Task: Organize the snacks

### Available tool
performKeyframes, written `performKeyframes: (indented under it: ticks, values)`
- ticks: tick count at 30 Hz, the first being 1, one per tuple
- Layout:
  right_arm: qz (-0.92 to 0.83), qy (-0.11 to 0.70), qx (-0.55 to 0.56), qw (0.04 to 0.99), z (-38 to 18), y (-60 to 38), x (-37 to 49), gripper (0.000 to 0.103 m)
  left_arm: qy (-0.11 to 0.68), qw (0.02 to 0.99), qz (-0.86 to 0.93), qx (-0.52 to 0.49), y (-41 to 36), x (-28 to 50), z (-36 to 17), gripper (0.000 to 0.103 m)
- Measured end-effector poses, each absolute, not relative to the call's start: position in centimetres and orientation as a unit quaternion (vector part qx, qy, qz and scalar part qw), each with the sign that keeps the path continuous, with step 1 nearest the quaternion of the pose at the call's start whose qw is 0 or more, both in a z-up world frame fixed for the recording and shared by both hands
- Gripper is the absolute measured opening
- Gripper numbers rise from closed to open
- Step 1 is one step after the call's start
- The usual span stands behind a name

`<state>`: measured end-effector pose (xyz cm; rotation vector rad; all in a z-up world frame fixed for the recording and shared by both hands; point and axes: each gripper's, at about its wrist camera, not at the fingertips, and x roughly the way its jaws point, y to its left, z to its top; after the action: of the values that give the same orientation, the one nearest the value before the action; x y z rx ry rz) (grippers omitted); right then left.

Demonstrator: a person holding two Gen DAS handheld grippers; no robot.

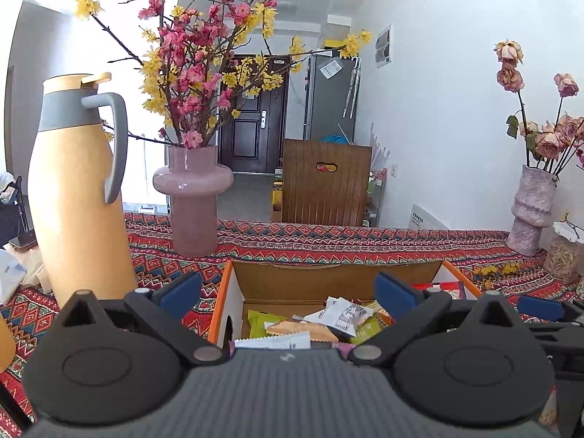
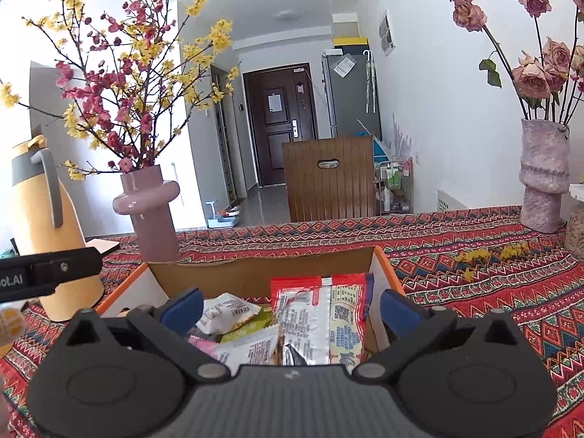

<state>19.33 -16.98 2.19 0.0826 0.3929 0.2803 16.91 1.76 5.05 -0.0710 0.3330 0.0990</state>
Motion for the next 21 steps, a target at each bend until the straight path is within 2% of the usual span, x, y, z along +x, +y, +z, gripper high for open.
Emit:
performKeyframes:
  ticks: [21]
  values:
    - [0.157, 0.221, 0.028, 0.962, 1.8, -19.1, 8.5, 0.103, 0.212, 0.976, 0.051, -0.023, 2.7, 6.7, 3.9, 0.103]
